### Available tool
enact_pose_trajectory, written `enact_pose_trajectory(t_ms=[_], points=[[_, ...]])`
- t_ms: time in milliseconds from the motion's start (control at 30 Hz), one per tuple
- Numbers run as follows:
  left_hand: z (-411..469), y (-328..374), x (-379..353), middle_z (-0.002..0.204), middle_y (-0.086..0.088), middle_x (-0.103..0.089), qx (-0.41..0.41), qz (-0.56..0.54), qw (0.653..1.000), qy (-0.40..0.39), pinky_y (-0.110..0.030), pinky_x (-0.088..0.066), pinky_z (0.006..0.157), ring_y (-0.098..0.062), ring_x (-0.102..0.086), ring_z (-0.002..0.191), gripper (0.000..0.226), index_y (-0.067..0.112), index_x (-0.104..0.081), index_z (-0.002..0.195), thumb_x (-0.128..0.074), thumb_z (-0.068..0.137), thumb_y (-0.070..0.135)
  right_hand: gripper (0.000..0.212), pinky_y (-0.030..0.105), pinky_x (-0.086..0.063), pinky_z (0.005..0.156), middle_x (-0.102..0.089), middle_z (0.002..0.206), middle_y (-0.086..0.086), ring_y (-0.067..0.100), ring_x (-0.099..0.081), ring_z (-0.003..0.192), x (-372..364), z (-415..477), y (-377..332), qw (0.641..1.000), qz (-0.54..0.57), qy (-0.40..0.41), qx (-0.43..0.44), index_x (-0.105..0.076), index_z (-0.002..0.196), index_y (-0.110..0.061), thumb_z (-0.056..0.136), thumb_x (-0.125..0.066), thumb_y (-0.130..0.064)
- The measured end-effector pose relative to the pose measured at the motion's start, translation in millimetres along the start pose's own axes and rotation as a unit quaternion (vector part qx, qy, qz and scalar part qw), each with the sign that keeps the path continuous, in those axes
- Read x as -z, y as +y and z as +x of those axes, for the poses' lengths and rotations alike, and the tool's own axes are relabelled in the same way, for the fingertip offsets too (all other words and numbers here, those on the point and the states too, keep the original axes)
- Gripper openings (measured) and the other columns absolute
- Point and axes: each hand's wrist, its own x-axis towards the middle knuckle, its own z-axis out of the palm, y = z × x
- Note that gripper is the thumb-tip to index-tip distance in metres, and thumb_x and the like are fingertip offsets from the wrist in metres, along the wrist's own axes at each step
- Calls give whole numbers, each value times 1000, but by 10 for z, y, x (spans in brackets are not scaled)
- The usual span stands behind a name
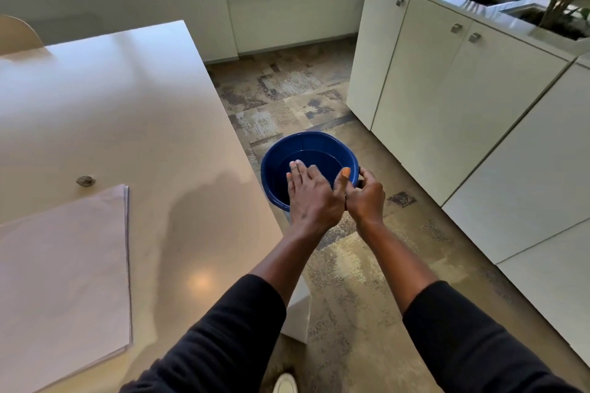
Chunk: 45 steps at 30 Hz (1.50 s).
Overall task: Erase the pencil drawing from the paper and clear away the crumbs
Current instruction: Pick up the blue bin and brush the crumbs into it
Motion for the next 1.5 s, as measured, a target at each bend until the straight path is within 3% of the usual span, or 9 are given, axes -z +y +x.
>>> enact_pose_trajectory(t_ms=[267, 367, 567, 733, 967, 1133, 1233, 1400, 1500], points=[[-125, -31, -20, 173, -30, -10, 126, -57, 989, 47, -54, -10, 134, -45, -9, 162, 76, -2, -26, 157, -58, 104, 43, 35, 34, -65, 66, -76, 102, 6, 21, -77, 82, 511, -105, 204, 999, -29, 20, -3, -66, 135, -19, 100, -68, -13], [-143, -22, -150, 163, -30, -30, 162, -103, 981, 36, -58, -32, 125, -47, -32, 153, 68, 1, -32, 148, -65, 98, 33, 38, 42, -68, 69, -75, 102, 4, 24, -78, 84, 747, -169, 311, 999, -26, 32, -13, -65, 139, -18, 101, -67, -11], [-379, 151, -511, 138, -18, -52, 209, -239, 948, 9, -52, -58, 101, -37, -61, 120, 53, 10, -32, 142, -60, 98, 18, 55, 37, -68, 63, -77, 104, 1, 19, -79, 77, 1222, -359, 514, 998, -19, 55, -13, -57, 152, -22, 100, -69, -9], [-621, 249, -866, 141, -18, -52, 216, -225, 950, -1, -47, -53, 107, -36, -58, 126, 58, 1, -31, 151, -57, 99, 9, 59, 46, -68, 63, -77, 110, 5, 20, -80, 75, 1491, -492, 851, 998, -19, 58, -31, -53, 155, -25, 100, -69, -9], [-808, 32, -1410, 114, -10, -67, 206, -176, 962, -20, -49, -62, 87, -31, -68, 95, 38, 9, -45, 134, -57, 98, 2, 58, 48, -68, 68, -76, 114, 4, 20, -80, 81, 1696, -631, 1475, 995, -32, 59, -73, -52, 155, -26, 101, -70, -12], [-788, -350, -1910, 88, 6, -61, 192, -155, 969, -24, -38, -57, 72, -17, -62, 77, 32, 13, -51, 122, -66, 97, 0, 55, 32, -67, 81, -74, 116, -10, -5, -74, 91, 1683, -659, 2086, 995, -37, 48, -80, -54, 153, -20, 102, -71, -12], [-761, -605, -2250, 95, 2, -65, 172, -140, 975, -26, -33, -51, 71, -21, -65, 85, 31, 15, -51, 115, -70, 95, 0, 52, 26, -64, 89, -69, 114, -22, -13, -70, 96, 1596, -674, 2487, 995, -28, 31, -88, -54, 151, -20, 103, -70, -10], [-701, -1069, -2921, 89, 7, -62, 162, -135, 977, -32, -42, -60, 80, -25, -68, 88, 32, 16, -51, 113, -70, 94, -1, 56, 49, -61, 100, -73, 132, -7, 11, -72, 117, 1407, -671, 3361, 994, -49, 5, -97, -48, 156, -28, 104, -68, -21], [-651, -1366, -3333, 89, 6, -62, 157, -134, 978, -34, -43, -62, 79, -25, -69, 88, 33, 17, -49, 114, -71, 95, 0, 57, 52, -59, 103, -72, 135, -6, 14, -70, 121, 1264, -650, 3902, 994, -61, -5, -91, -47, 156, -28, 103, -66, -27]])
